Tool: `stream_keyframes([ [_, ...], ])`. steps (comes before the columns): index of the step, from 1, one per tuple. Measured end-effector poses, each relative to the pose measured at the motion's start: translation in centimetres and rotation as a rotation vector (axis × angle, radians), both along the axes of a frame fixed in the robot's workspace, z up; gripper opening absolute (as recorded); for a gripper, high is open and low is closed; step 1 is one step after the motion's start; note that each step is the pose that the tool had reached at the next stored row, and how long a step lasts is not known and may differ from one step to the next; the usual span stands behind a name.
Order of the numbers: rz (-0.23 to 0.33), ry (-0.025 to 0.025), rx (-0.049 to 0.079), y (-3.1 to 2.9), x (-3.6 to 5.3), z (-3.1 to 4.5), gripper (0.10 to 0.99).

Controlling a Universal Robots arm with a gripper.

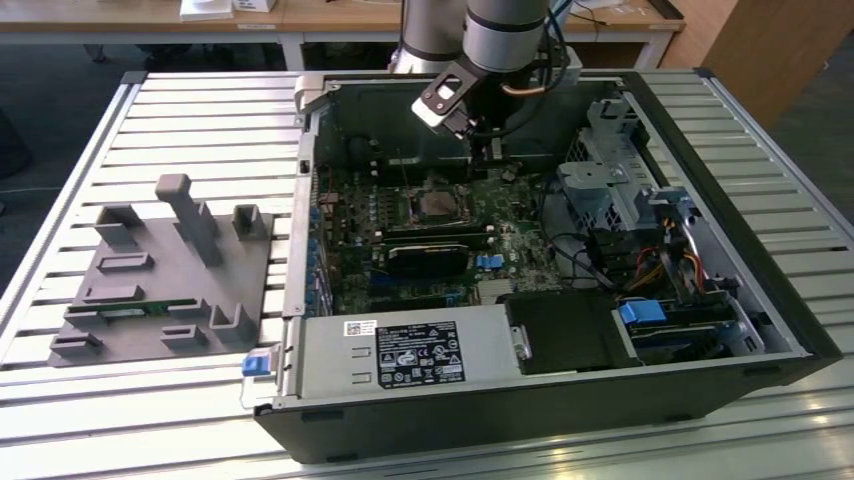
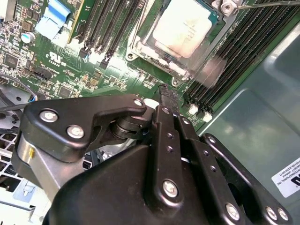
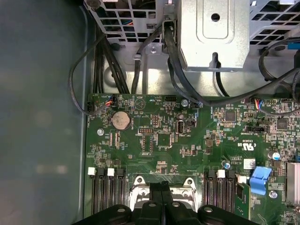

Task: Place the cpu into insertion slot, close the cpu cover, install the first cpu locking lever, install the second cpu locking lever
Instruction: 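Close the cpu cover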

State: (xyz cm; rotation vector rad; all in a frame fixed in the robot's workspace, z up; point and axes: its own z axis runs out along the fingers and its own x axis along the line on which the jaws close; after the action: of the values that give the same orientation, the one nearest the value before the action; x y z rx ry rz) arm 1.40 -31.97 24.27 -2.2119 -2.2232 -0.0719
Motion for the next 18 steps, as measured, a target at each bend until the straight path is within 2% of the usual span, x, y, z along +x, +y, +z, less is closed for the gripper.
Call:
stream_keyframes([
  [7, 0.000, 0.0000, 0.000, 0.00, -0.19, 0.00, 0.106],
  [8, 0.000, -0.0001, 0.000, 0.00, -0.27, -0.01, 0.106],
  [9, 0.000, 0.0000, 0.000, 0.00, -0.71, -0.05, 0.106],
  [18, 0.000, 0.0000, 0.000, 0.00, -1.17, -0.24, 0.106],
])
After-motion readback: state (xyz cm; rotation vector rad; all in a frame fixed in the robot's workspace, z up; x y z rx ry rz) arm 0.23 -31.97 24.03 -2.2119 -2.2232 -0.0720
